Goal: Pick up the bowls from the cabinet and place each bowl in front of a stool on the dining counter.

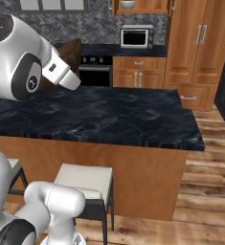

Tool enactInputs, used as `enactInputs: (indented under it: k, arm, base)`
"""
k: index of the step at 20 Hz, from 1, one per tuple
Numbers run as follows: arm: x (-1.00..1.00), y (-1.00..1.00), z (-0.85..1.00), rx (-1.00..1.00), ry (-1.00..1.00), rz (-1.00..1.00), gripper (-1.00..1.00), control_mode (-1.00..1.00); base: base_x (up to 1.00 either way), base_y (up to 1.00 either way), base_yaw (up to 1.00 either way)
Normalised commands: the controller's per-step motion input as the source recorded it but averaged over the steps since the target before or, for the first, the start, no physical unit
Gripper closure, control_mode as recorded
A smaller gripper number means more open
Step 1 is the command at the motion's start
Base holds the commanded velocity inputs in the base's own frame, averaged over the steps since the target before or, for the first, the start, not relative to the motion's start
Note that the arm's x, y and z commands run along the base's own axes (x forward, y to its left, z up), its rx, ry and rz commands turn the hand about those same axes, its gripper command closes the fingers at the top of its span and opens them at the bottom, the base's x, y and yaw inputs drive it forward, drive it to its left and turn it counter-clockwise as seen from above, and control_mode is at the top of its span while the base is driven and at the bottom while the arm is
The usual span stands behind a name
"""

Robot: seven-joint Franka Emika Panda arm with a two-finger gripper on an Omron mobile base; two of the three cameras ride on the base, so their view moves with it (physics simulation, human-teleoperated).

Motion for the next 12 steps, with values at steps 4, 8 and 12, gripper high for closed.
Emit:
enactInputs:
  k: [4,8,12]
  arm:
    - [0.01,-0.06,-0.24,0.00,-0.13,0.00,1.00,-1.00]
    - [0.02,0.00,-0.36,0.00,-0.33,0.02,1.00,-1.00]
    - [0.00,0.00,-0.40,0.01,-0.44,0.04,1.00,-1.00]
  base:
    - [0.00,0.00,0.00]
    - [0.00,0.00,0.00]
    - [0.00,0.00,0.00]
